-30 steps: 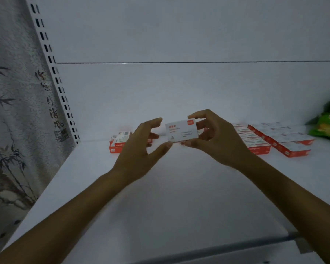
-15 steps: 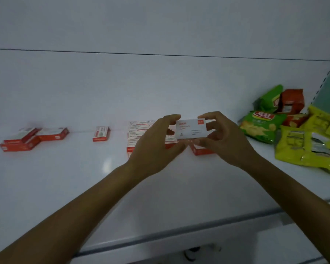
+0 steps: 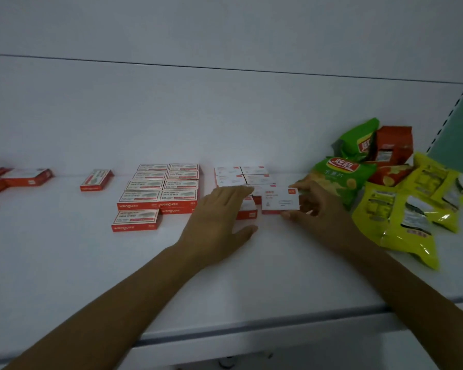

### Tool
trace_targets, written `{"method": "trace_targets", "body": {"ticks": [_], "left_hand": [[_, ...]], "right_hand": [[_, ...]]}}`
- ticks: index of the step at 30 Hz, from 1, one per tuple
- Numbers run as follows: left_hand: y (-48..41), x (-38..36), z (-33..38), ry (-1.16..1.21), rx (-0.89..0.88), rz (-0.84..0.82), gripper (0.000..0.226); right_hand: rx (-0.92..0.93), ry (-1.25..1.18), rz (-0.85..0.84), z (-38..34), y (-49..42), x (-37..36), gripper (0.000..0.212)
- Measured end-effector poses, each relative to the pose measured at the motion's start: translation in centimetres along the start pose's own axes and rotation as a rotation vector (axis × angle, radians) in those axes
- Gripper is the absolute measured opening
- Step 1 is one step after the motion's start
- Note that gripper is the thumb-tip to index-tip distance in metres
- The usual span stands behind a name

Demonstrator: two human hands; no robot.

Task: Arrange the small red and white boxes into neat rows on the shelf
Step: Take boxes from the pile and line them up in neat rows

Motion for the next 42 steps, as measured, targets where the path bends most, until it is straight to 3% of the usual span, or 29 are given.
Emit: {"method": "trace_targets", "body": {"ticks": [14, 22, 26, 30, 32, 42], "left_hand": [[-0.4, -1.8, -1.5, -0.040, 0.050, -0.079, 0.068], [0.1, -1.8, -1.1, -0.071, 0.011, -0.084, 0.065], [0.1, -1.8, -1.2, -0.058, 0.010, -0.091, 0.062], [0.1, -1.7, -1.0, -0.061, 0.005, -0.089, 0.063], [0.1, -1.7, -0.8, -0.066, -0.011, -0.078, 0.063], [0.3, -1.4, -0.5, -0.090, -0.008, -0.077, 0.051]], "right_hand": [[0.059, 0.171, -0.045, -0.5, 0.3, -0.8, 0.046], [0.009, 0.404, -0.080, 1.0, 0.3, -1.5, 0.065], [0.034, 0.373, -0.036, 0.6, 0.4, -1.3, 0.054], [0.160, 0.333, 0.090, -0.7, 0.6, -0.2, 0.028], [0.229, 0.350, 0.096, -1.5, 0.8, -0.1, 0.026], [0.316, 0.636, -0.138, -1.9, 1.6, -2.6, 0.049]]}}
Point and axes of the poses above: each hand's wrist, its own y-axis away from the middle knuckle, its own x-axis out of the back of the hand, z = x × y, the point moved 7 cm from there along -y, towards the middle knuckle, and after that the axes turned 4 degrees about z, right-handed, at the moved point
